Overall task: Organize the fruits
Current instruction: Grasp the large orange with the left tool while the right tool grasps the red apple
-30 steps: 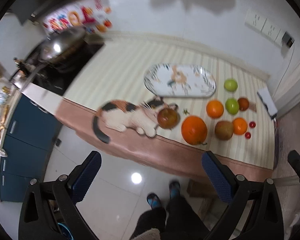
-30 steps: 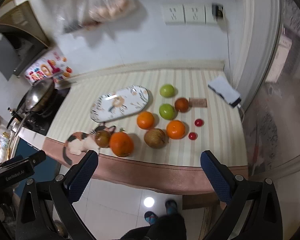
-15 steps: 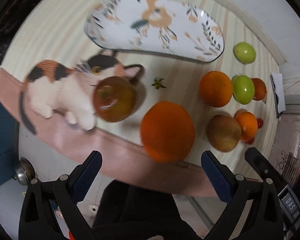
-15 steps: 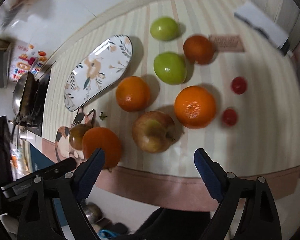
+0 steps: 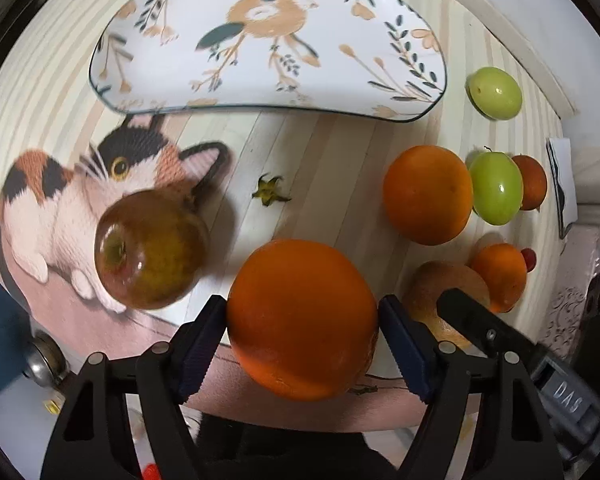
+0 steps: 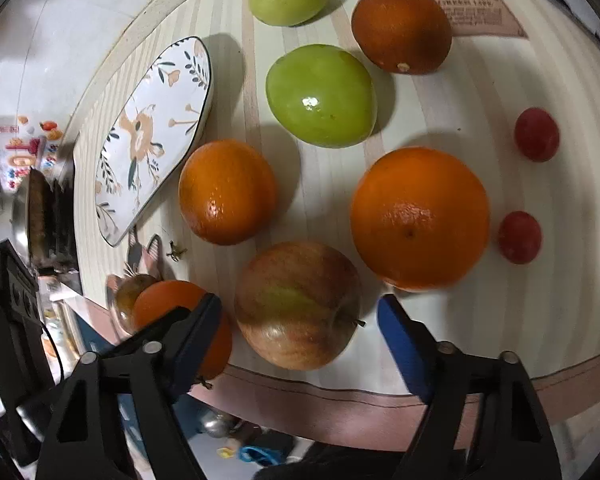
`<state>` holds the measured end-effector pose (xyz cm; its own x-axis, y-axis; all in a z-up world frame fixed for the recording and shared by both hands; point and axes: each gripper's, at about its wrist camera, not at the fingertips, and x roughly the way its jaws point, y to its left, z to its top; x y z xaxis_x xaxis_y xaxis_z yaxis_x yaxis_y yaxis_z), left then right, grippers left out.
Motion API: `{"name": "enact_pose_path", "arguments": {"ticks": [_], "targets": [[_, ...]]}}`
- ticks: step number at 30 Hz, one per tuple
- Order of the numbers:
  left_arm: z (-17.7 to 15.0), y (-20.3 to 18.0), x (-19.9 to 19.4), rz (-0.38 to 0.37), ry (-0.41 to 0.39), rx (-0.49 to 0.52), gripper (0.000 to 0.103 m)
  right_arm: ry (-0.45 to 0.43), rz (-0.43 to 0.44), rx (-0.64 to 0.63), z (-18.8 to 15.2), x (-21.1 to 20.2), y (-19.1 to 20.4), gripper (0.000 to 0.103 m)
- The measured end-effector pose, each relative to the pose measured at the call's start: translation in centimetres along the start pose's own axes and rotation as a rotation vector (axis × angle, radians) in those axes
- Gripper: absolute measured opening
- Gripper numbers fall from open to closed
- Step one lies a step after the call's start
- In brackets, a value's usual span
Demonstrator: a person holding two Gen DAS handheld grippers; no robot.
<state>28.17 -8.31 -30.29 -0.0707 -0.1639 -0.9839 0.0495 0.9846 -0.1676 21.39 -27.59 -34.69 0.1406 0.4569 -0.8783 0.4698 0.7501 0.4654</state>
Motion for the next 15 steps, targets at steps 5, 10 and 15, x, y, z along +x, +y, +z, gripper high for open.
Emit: {"name": "enact_pose_path", "arguments": {"ticks": [5,10,15], "targets": [[1.2,0.1,0.8,-0.03,0.024,0.008,0.079,0.022,0.021,0.043,0.3,0.8,-0.6,0.074],[0.6,0.4,0.9,-0.051,0.018,-0.025,0.077,0.051,0.074,0.079,0.0,1.8,-0.7,0.07],[-1.0,-0.4,0.5,0.019,-0.022,0.004,0.076,0.011,0.0,0.004,-0.3,0.6,-0.4,0.07]]}}
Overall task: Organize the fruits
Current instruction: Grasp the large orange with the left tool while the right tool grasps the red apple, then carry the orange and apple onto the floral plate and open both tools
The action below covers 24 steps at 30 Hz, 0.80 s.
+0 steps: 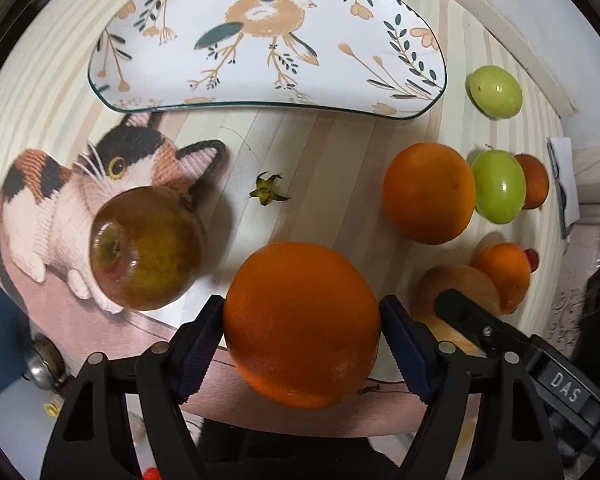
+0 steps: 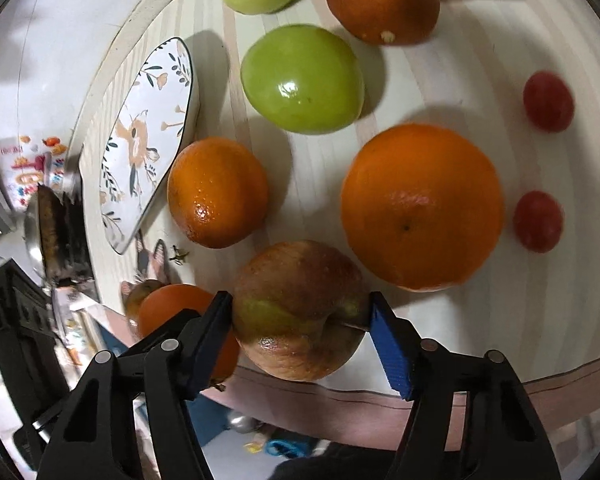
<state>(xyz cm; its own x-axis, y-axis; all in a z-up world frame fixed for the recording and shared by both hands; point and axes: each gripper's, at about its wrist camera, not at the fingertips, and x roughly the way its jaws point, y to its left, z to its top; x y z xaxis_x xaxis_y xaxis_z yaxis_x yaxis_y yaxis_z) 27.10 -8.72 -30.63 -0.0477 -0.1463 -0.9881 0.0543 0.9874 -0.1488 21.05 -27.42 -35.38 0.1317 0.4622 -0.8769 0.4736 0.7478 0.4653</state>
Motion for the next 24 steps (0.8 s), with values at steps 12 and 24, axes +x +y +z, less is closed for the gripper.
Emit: {"name": "enact_pose_path", "arguments": {"ticks": [12,24], "targets": [[-1.8,-1.5,-5.4,-0.018,-0.113,0.042,0.076,-0.086,-0.025,-0.158,-0.5,-5.2,3.2,0.07],[11.0,1.3,-10.3,-0.05,-0.213,-0.018,0.076,-0.162,0.005,-0.284,8.5,-7.4,10.5,0.07]]}}
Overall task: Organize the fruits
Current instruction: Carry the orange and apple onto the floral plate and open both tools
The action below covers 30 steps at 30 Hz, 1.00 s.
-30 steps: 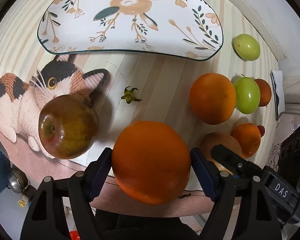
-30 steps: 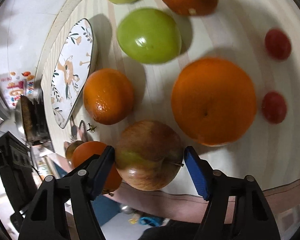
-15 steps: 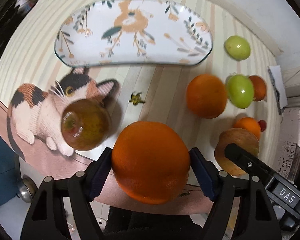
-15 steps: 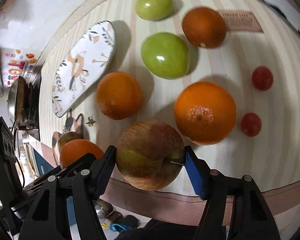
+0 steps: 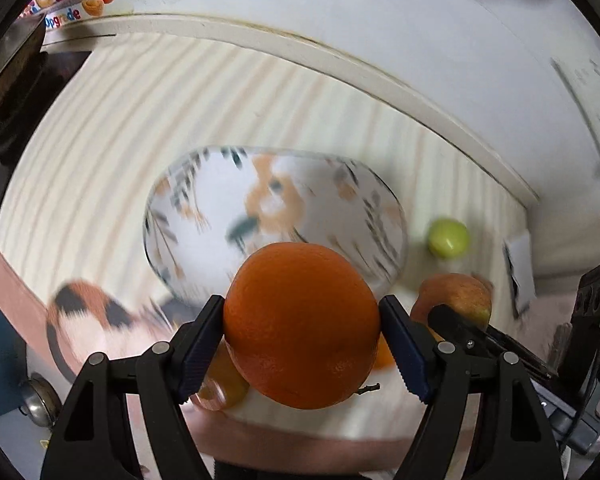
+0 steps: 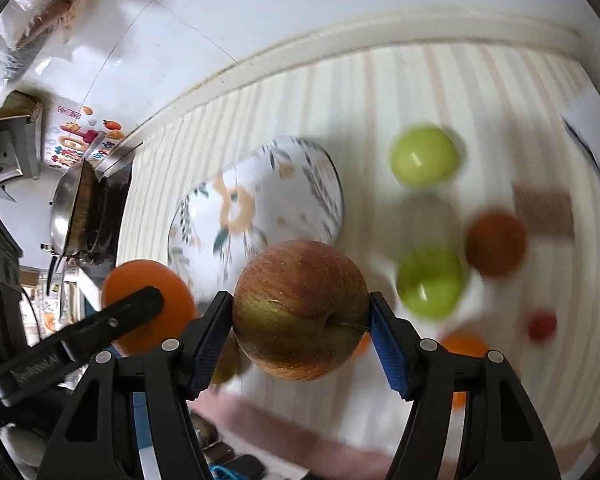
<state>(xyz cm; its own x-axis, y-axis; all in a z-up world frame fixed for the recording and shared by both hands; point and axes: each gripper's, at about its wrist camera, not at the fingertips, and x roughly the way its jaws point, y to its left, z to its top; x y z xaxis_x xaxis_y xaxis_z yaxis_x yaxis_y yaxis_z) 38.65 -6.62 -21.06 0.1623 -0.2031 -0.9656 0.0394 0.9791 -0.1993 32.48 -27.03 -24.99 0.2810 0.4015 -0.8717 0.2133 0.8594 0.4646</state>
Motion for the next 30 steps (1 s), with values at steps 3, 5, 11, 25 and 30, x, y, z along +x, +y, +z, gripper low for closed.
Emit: {"name": "enact_pose_path", "arguments": {"ticks": [3,5,11,25,30], "targets": [[2.9,1.7,1.7,0.031,0.018,-0.026,0.076,0.031,-0.014,-0.032,3.1,3.2,1.3,0.07],[4.4,2.8,3.3,0.049,0.044,-0.041,0.076,0.056,-0.022,-0.051,4.8,5.5,2.1,0.07],[7.1,5.8,7.2,0.061,0.122,-0.104,0.076,0.121,-0.016,-0.084,8.2,10.9,3.5,0.07],[7.8,6.7,9.4,0.059,0.18,-0.105,0.077,0.19,0.002,-0.069,9.8,14.4,4.0,0.072],[8.1,6.6,9.6,0.031,0.201,-0.107,0.077,0.177,-0.013,-0.083,9.9,13.2,5.1,0.09]]}}
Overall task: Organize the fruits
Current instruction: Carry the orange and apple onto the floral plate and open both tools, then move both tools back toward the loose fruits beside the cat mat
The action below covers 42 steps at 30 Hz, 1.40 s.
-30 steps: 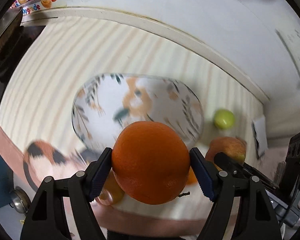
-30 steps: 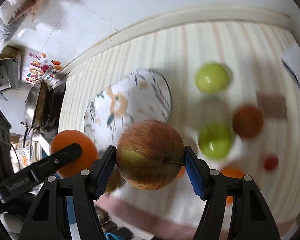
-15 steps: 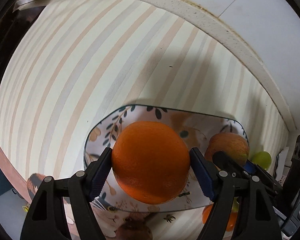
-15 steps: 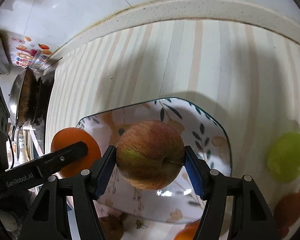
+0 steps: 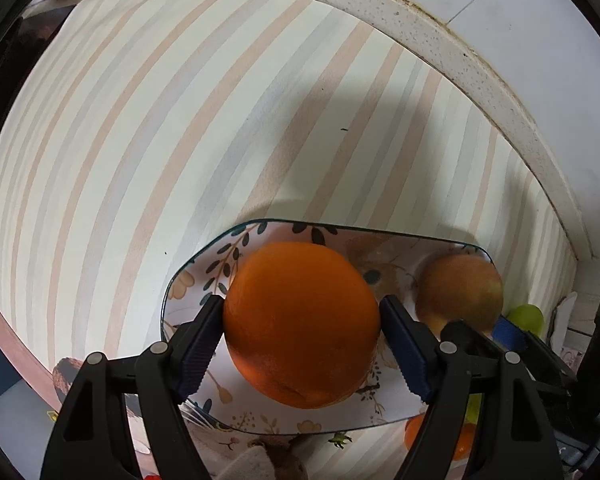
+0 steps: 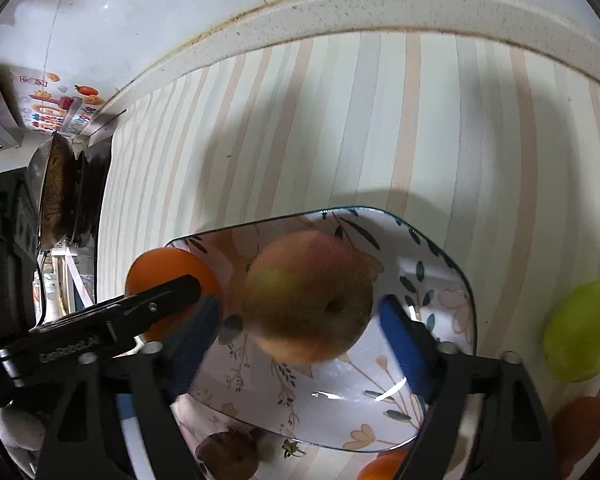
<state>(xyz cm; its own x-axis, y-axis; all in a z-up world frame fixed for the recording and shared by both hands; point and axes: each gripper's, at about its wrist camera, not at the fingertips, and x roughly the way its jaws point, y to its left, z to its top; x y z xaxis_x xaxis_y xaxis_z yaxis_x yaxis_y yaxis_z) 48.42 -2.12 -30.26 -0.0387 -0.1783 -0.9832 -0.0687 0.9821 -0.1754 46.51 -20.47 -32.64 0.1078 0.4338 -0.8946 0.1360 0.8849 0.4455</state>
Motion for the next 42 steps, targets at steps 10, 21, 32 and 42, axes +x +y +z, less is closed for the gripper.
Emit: {"name": "enact_pose_path", "arguments": {"ticks": [10,21,32,42], "targets": [[-3.8,-0.1,-4.9,0.081,-0.139,0.026,0.086,-0.082,-0.242,-0.124,-3.2,-4.6,2.3,0.093],[-12.0,1.1,-10.3,0.187,-0.306,0.096,0.086,-0.163,-0.346,-0.199,-10.6,-9.2,4.6,0.093],[-18.3,0.5,-14.4,0.16,-0.387,0.136,0.086,-0.241,-0.341,-0.23,-16.4,-14.2,7.2,0.093],[-22.5,0.8,-16.7,0.143,-0.408,0.16,0.086,-0.269,-0.337,-0.236,-21.6,-17.6,8.4,0.093]]}}
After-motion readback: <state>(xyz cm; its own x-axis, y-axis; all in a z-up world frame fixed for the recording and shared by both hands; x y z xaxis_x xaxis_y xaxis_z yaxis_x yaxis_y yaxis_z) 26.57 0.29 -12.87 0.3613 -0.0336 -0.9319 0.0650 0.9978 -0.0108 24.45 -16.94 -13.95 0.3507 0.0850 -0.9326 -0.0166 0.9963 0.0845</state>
